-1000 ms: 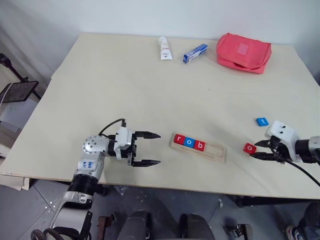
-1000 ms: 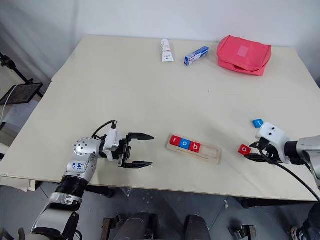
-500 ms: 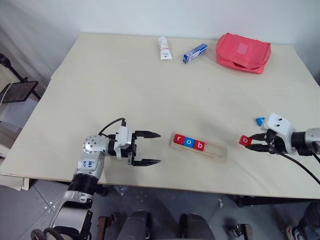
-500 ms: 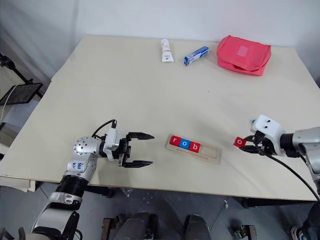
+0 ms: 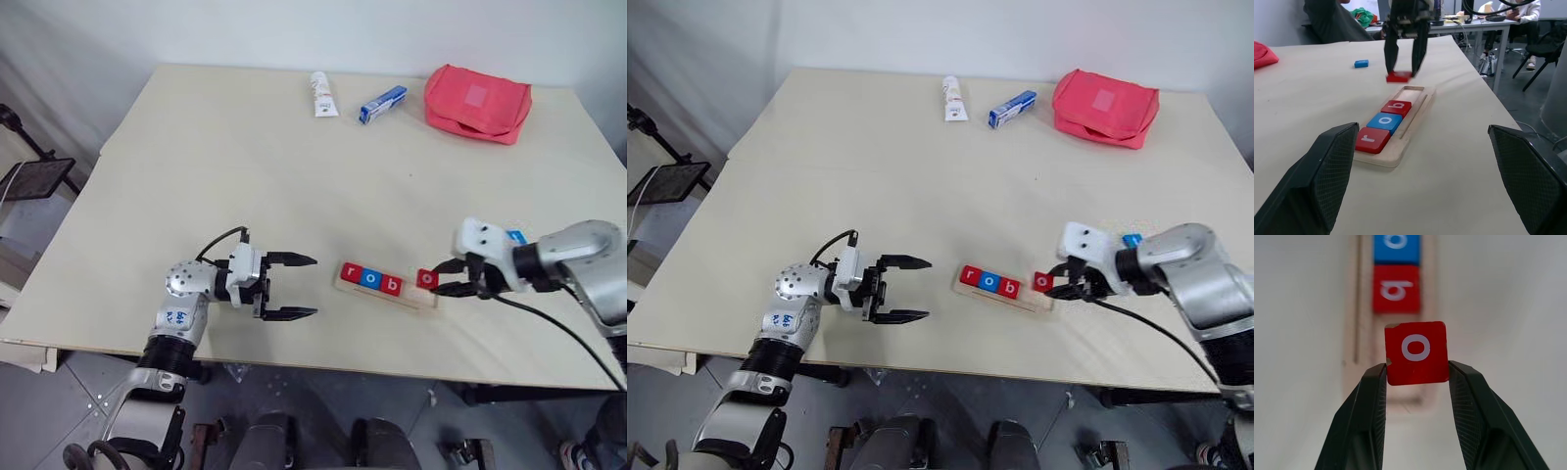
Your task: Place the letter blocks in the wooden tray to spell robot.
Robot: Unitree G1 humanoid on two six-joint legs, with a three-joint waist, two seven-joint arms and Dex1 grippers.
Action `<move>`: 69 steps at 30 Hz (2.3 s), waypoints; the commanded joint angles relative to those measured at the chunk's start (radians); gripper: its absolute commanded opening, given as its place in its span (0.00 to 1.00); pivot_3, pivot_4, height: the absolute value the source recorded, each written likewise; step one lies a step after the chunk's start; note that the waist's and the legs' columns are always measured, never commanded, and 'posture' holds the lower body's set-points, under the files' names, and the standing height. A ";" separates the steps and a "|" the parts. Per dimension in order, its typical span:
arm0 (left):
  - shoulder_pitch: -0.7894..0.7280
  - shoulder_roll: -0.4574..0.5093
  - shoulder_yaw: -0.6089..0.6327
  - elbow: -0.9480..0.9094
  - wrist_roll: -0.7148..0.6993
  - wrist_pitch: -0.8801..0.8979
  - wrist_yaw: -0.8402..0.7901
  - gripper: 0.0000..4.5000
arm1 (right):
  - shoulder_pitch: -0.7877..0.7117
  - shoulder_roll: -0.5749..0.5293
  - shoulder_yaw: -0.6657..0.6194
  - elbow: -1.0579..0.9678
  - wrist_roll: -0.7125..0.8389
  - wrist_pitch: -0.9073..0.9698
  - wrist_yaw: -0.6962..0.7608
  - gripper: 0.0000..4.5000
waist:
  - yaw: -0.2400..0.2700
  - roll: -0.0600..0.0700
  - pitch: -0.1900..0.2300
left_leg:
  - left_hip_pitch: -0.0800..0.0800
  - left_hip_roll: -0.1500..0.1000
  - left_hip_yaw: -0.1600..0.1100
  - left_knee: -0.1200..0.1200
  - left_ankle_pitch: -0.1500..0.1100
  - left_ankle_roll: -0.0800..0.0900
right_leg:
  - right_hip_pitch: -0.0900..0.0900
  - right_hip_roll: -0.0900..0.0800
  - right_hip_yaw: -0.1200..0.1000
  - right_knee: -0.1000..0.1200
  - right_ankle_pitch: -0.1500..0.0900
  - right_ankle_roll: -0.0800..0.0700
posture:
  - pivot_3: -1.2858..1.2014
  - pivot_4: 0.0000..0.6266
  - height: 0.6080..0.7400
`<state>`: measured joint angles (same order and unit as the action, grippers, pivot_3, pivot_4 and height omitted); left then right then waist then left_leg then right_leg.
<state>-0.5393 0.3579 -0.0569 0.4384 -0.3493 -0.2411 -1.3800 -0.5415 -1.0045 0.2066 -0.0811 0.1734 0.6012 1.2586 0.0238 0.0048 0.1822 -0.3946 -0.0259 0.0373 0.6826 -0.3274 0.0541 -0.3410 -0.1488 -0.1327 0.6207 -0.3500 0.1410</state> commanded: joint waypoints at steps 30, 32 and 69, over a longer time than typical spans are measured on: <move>0.038 0.010 0.006 -0.076 -0.016 0.000 0.029 1.00 | 0.004 0.003 0.020 -0.090 -0.004 0.037 -0.009 0.32 | -0.001 0.000 0.000 | -0.001 0.000 -0.001 0.000 0.000 0.000 | -0.001 0.000 0.000 0.001 0.000 0.000 | 0.52 0.24 1.00; 0.037 0.011 0.006 -0.074 -0.016 -0.001 0.028 1.00 | 0.009 0.000 0.012 -0.096 0.000 0.043 -0.011 0.32 | -0.001 0.000 0.000 | -0.001 0.000 -0.001 0.000 0.000 0.000 | -0.001 0.000 0.000 0.001 0.000 0.000 | 0.52 0.24 1.00; 0.001 -0.005 0.005 -0.026 -0.011 -0.012 0.024 1.00 | 0.199 -0.031 -0.258 -0.159 0.087 0.131 -0.137 0.99 | 0.001 0.000 0.000 | -0.001 0.000 -0.001 0.000 0.000 0.000 | 0.000 0.000 0.000 0.001 0.000 0.000 | 0.52 0.24 1.00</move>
<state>-0.5348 0.3527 -0.0578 0.4216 -0.3491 -0.2424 -1.3538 -0.3553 -1.0168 0.0206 -0.2227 0.2426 0.7266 1.1469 0.0245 0.0047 0.1822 -0.3956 -0.0262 0.0362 0.6829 -0.3274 0.0541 -0.3414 -0.1488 -0.1331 0.6214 -0.3499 0.1411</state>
